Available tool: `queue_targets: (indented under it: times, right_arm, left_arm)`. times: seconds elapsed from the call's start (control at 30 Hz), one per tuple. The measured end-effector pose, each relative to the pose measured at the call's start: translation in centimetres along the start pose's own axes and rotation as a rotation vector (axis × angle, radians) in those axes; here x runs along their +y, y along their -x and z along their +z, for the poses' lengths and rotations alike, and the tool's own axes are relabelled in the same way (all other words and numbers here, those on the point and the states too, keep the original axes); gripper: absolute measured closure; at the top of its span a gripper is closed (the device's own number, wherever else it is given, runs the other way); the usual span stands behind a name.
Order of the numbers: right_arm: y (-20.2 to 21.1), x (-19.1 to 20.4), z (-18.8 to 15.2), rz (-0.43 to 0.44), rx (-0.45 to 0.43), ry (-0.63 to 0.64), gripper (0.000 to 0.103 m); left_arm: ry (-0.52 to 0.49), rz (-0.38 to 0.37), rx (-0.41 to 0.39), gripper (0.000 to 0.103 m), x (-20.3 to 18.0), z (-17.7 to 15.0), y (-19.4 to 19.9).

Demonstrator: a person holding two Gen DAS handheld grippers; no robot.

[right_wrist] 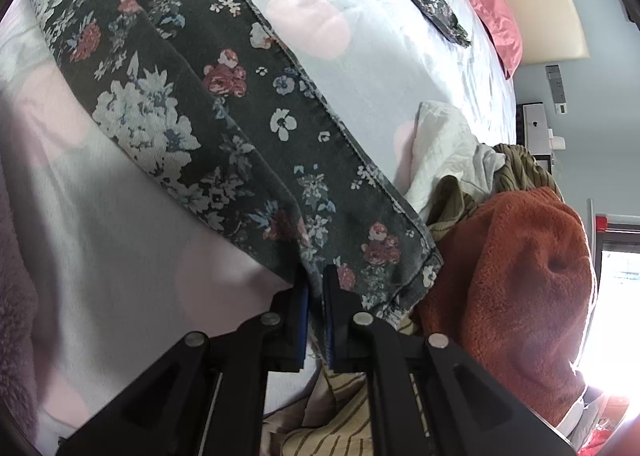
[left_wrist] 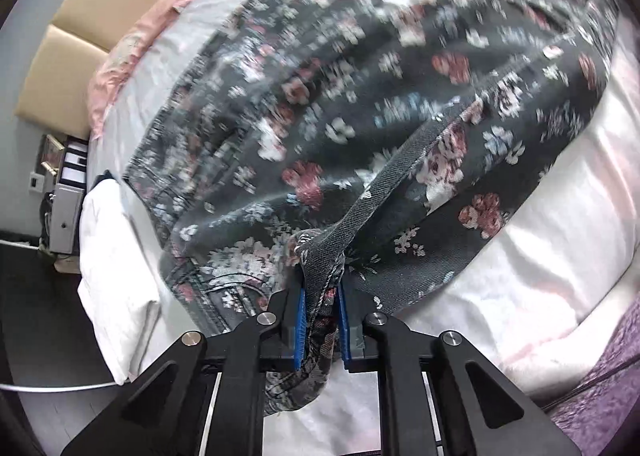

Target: Fold clothes

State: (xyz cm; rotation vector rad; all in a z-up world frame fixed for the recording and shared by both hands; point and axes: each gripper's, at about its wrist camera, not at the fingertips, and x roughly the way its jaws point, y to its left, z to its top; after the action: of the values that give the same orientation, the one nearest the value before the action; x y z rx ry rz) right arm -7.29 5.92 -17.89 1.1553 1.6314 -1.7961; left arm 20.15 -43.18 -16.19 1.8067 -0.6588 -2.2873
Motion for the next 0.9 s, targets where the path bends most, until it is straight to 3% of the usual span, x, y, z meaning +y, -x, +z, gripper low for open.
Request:
queue_targets:
  times: [0.27, 0.43, 0.67, 0.9]
  right_arm:
    - [3.6, -3.1, -0.7, -0.045, -0.06, -0.155, 0.098]
    - [7.0, -7.4, 1.1, -0.1, -0.119, -0.267, 0.098]
    - [7.5, -14.4, 7.6, -0.177, -0.15, -0.366, 0.098]
    - [3.9, -18.7, 16.0, -0.198, -0.117, -0.389, 0.099]
  left_arm:
    - [0.136, 0.022, -0.06, 0.091, 2.9, 0.7, 2.6]
    - [0.216, 0.036, -0.077, 0.091, 5.9, 2.5, 3.9]
    - [0.325, 0.057, -0.099, 0.091, 10.1, 5.0, 5.7]
    - [0.319, 0.122, -0.063, 0.091, 13.9, 10.9, 2.1]
